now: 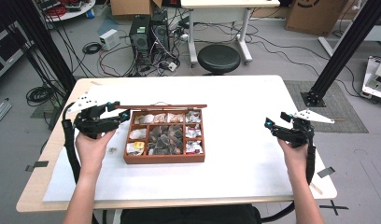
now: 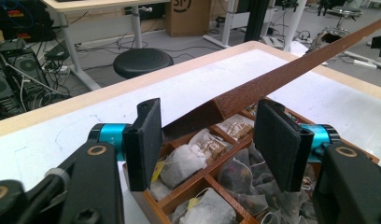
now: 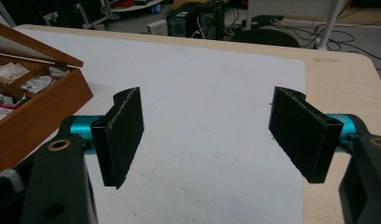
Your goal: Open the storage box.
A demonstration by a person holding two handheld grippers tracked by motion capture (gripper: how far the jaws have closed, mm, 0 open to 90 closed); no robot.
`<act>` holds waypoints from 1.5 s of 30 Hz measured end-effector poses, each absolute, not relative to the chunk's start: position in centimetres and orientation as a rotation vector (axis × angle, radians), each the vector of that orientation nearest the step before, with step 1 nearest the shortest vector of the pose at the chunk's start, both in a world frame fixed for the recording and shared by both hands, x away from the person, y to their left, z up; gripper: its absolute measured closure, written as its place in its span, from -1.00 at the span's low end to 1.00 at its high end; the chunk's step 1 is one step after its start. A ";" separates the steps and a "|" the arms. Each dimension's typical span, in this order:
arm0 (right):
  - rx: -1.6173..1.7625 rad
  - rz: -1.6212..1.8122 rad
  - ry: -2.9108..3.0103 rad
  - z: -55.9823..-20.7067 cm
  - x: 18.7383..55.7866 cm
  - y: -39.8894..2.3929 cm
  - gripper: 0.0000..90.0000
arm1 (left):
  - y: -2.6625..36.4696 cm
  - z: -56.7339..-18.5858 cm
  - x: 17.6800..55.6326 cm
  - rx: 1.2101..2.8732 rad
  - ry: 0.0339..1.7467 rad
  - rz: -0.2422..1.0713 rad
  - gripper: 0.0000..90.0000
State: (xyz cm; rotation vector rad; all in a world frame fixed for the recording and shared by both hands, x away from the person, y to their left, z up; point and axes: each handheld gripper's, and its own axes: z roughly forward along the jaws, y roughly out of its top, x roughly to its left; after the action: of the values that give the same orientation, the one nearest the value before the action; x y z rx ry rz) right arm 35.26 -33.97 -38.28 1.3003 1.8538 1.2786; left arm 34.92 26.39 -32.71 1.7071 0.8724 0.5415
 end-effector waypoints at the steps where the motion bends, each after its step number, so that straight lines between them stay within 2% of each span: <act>1: 1.303 1.278 1.851 -38.3 35.2 -34.0 -0.40 | 26.4 -32.7 35.1 1.708 0.870 0.537 -0.11; 45: 1.314 1.275 1.837 -38.1 34.5 -34.7 -0.40 | 25.8 -31.6 37.6 1.683 0.836 0.533 -0.19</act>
State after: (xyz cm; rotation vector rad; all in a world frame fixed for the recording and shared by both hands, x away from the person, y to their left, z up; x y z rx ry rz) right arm 34.48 -34.73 -38.12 1.3139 1.8369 1.2752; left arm 37.61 25.84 -31.58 1.6834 0.8361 0.5335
